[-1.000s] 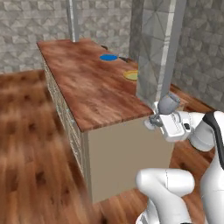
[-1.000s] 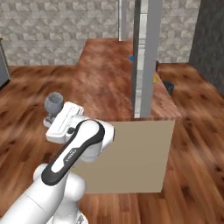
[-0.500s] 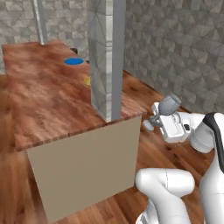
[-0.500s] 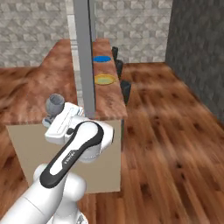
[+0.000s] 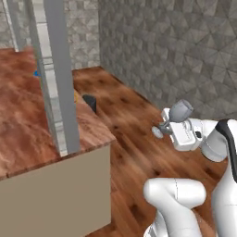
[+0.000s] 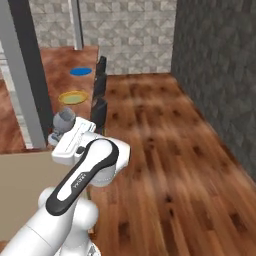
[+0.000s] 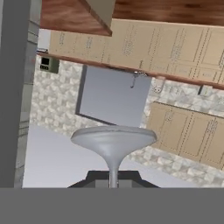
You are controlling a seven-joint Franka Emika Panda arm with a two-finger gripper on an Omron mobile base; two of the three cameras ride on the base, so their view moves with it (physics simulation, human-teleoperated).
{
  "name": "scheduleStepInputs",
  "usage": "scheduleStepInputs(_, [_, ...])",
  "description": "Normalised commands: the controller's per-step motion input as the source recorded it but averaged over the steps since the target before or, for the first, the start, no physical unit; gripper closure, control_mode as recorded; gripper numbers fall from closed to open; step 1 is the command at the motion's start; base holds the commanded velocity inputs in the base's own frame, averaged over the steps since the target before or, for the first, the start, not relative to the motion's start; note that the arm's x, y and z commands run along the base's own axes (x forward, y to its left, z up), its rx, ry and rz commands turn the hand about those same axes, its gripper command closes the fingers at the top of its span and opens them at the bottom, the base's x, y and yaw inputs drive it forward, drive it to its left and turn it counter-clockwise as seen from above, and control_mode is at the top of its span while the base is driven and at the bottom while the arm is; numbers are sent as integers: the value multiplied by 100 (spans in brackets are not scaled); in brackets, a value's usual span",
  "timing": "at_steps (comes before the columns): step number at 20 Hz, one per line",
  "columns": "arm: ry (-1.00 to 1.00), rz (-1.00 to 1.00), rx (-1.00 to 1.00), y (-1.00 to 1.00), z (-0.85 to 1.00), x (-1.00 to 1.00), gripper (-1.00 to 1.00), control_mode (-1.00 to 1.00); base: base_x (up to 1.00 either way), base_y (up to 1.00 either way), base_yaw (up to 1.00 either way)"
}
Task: Retrieve the wine glasses from the counter and place one next to each plate.
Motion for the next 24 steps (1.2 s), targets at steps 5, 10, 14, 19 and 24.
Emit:
scheduleStepInputs(5, [0, 0, 0, 0, 0, 0, 100, 100, 100, -100, 0])
scheduleStepInputs(10, [0, 0, 0, 0, 0, 0, 100, 100, 100, -100, 1])
scheduleStepInputs(14, [0, 0, 0, 0, 0, 0, 100, 100, 100, -100, 9])
scheduleStepInputs(19, [0, 0, 0, 0, 0, 0, 100, 100, 100, -79, 9])
scheduleStepInputs(24, [0, 0, 0, 0, 0, 0, 100, 100, 100, -38, 15])
